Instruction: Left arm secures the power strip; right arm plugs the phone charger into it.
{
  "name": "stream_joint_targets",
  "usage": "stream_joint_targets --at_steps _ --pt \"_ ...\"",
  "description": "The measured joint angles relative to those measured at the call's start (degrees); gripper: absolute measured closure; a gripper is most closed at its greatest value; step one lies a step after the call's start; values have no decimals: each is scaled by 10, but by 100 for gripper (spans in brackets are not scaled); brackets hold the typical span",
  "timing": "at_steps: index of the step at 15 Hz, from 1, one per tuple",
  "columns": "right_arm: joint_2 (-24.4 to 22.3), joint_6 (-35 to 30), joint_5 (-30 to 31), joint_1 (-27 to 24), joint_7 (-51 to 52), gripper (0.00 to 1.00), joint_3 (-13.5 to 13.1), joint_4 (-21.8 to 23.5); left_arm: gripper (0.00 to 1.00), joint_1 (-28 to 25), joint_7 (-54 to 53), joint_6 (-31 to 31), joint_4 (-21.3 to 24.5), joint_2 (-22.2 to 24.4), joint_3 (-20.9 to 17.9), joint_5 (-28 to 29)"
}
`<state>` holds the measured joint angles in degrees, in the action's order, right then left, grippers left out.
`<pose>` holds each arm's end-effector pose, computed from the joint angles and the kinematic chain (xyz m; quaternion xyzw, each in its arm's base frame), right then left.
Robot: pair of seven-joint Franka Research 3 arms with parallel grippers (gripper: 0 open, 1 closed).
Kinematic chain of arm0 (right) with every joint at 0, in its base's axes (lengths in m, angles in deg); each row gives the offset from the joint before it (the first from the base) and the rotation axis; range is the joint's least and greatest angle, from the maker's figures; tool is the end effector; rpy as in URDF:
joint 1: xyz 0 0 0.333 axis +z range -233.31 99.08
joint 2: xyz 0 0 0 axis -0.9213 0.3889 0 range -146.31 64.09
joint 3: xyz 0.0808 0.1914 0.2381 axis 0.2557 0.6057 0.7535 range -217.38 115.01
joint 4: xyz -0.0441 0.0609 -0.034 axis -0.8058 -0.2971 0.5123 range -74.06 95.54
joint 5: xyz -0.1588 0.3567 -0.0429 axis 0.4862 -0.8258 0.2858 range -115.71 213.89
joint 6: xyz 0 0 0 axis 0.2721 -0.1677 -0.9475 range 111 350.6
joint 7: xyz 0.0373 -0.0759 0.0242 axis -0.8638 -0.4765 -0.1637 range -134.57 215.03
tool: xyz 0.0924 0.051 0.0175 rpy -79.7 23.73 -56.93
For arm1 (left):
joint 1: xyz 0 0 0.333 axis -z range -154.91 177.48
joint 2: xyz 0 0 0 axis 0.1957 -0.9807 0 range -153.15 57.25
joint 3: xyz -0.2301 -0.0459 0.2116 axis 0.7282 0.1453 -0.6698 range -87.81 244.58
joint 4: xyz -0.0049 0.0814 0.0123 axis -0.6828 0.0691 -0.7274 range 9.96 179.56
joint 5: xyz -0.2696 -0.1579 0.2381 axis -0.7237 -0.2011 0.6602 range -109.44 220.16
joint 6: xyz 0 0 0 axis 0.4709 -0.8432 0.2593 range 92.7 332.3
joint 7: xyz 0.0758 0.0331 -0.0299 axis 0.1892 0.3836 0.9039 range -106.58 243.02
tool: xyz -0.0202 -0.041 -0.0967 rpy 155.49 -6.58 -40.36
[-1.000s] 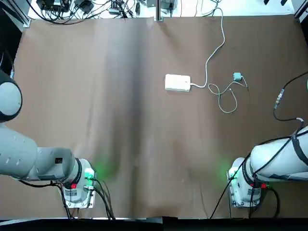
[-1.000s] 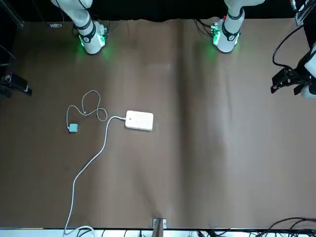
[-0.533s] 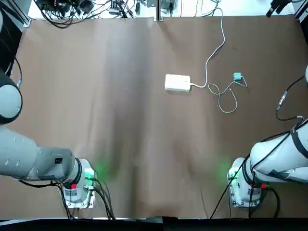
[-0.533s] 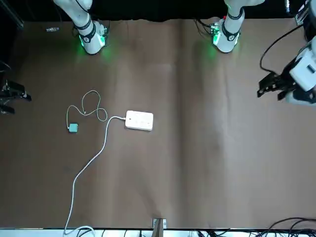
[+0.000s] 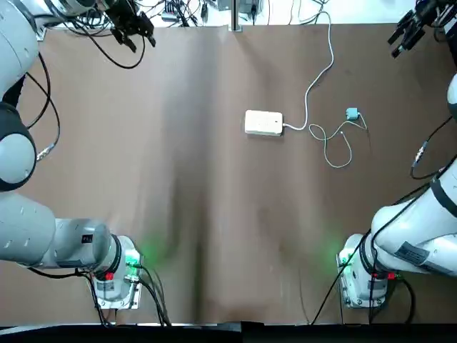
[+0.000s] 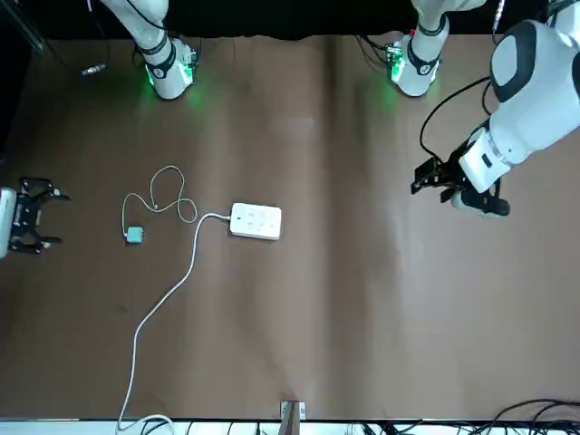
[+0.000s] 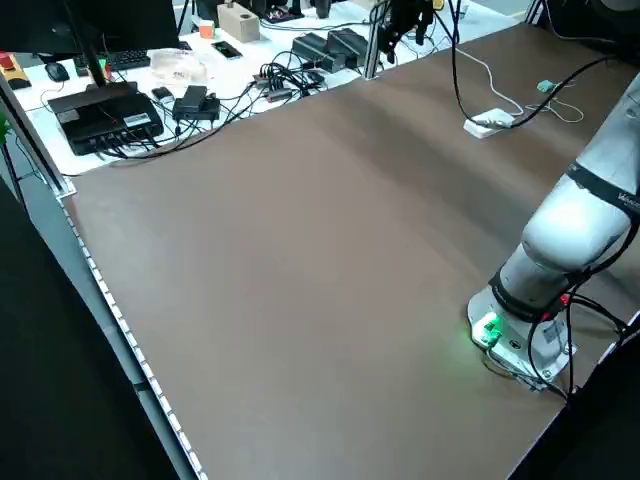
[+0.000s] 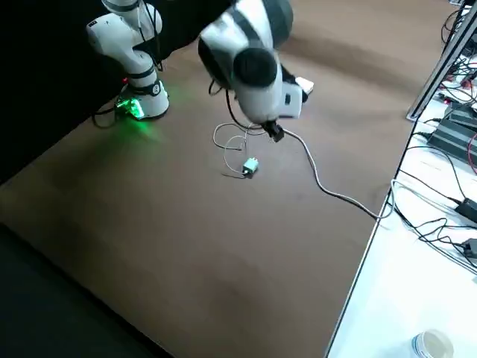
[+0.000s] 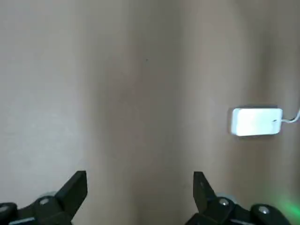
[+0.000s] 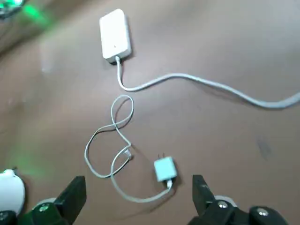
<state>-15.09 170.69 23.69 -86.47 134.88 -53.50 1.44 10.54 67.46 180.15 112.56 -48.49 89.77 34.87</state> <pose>0.6191 -0.1887 0.4159 -0.7845 -0.5493 -0.0739 0.2781 0.5552 -0.1271 0.4969 0.9851 -0.0336 0.0097 0.1682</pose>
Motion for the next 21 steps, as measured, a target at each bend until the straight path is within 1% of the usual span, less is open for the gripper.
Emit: stream_joint_targets --at_steps 3,4,5,7,8,11,12,15,16,18,21 --pt "47 0 -58 -21 100 0 0 15 1 0 -4 53 41 0 8 -67" --pt "61 0 -68 -27 135 0 0 21 1 0 -4 76 56 -1 15 -77" --pt "76 -1 -75 -33 175 0 0 27 7 0 -4 101 71 -3 26 -83" --pt "104 -1 -102 -44 250 0 0 43 8 0 -4 135 89 -16 52 -96" --pt "119 -1 -118 -51 290 0 0 49 16 0 -4 149 93 -25 66 -103" --pt "153 -1 -145 -67 389 0 -1 56 46 1 -4 184 94 -58 101 -127" --pt "174 -2 -166 -78 450 0 -1 58 64 1 -8 211 95 -83 129 -155" --pt "218 -10 -200 -94 510 0 -1 62 92 1 -35 255 95 -124 170 -217" --pt "231 -12 -207 -97 517 0 -1 62 99 2 -47 265 95 -137 180 -230" --pt "252 -13 -221 -102 522 0 -1 62 99 2 -71 290 95 -163 197 -252" --pt "272 -14 -242 -104 522 0 -1 61 99 1 -119 359 95 -215 237 -288"
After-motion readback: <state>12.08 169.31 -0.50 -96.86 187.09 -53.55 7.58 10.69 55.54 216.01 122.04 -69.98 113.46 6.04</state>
